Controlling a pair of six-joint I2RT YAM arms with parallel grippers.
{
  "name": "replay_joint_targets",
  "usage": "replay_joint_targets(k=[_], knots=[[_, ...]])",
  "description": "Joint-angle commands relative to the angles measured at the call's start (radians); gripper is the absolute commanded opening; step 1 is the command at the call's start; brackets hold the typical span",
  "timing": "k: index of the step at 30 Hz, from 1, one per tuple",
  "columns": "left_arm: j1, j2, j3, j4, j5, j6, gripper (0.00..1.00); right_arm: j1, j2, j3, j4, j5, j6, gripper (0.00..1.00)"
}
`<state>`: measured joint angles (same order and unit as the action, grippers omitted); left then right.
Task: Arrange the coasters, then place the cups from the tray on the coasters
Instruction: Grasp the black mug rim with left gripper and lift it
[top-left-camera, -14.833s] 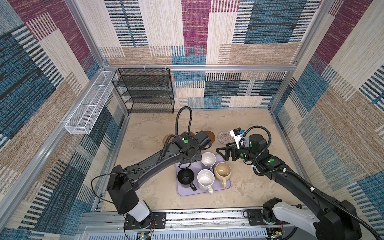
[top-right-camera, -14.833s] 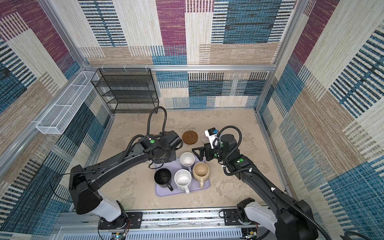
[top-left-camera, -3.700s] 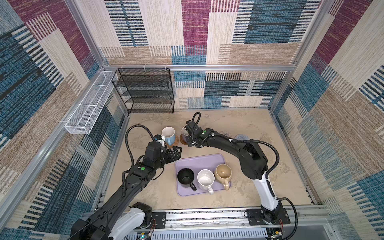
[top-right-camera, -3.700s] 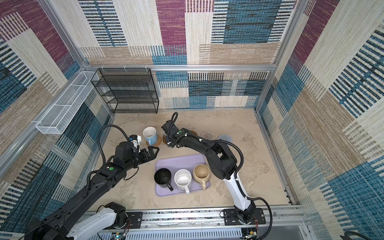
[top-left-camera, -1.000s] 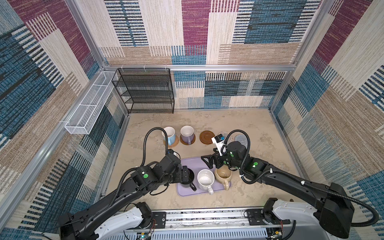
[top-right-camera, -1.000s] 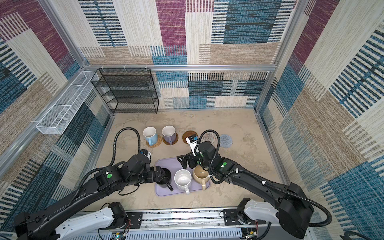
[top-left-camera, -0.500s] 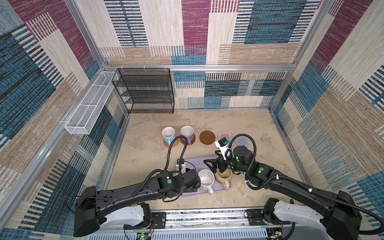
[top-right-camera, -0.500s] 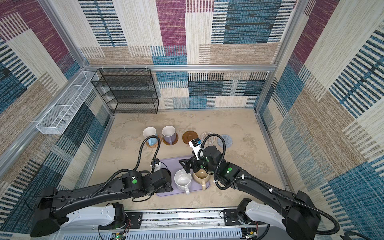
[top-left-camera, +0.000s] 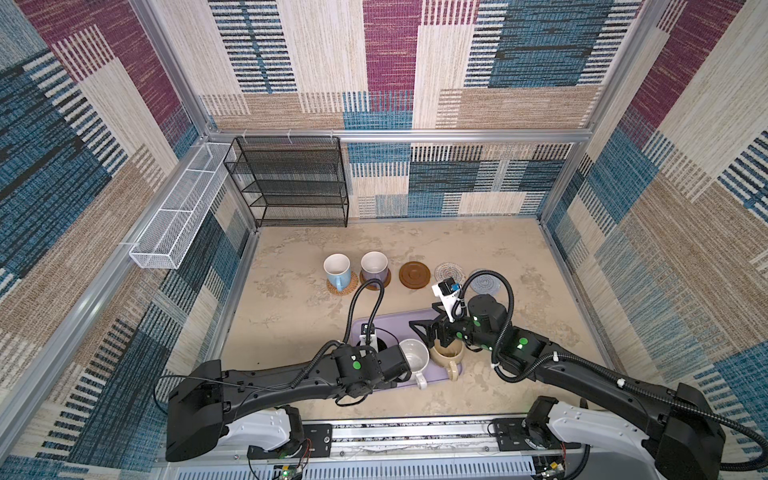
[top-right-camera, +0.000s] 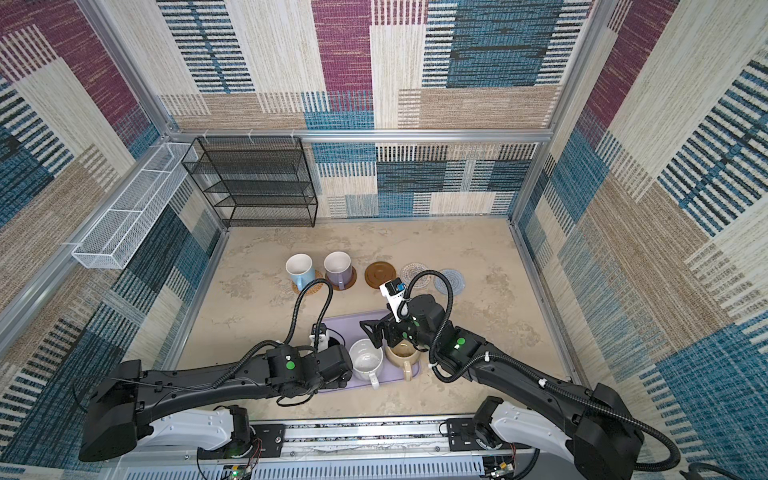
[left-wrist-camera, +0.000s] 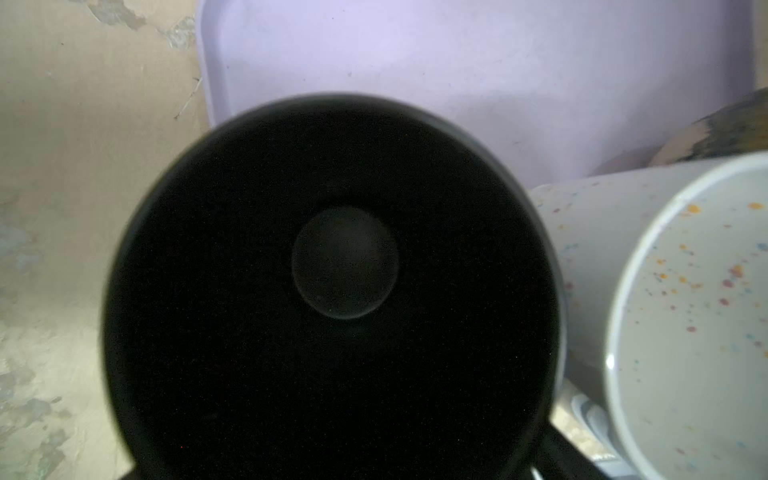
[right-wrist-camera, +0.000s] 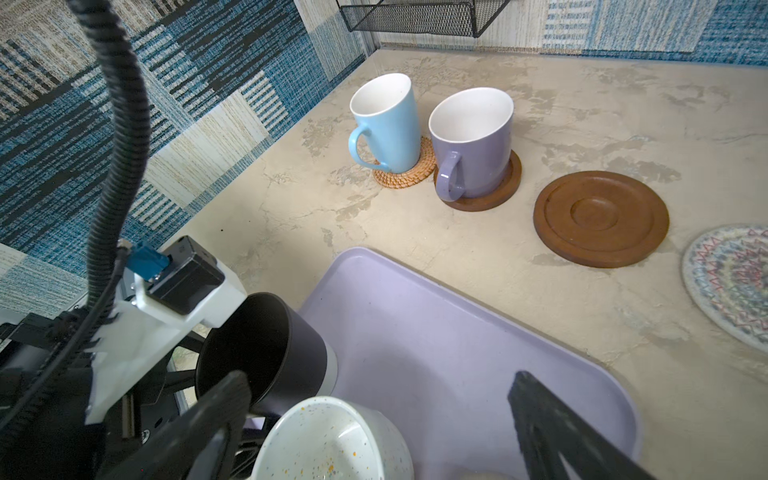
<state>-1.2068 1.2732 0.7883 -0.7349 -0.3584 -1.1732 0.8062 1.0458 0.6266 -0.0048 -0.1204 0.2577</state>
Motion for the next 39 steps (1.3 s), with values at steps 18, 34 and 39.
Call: replay_joint_targets(k=[18, 34, 39], knots=[[0.0, -0.037, -0.055, -0.033, -0.067, 0.028, 0.28, 0.001, 0.046, -0.013, 0.085, -0.064, -0.01, 1.0], [0.0, -0.1, -0.071, -0.072, -0.136, 0.062, 0.0, 0.001, 0.125, 0.006, 0.121, -0.27, -0.041, 1.0], [0.001, -0.138, -0.072, -0.056, -0.136, 0.098, 0.0, 0.001, 0.087, -0.011, 0.136, -0.238, -0.041, 1.0]])
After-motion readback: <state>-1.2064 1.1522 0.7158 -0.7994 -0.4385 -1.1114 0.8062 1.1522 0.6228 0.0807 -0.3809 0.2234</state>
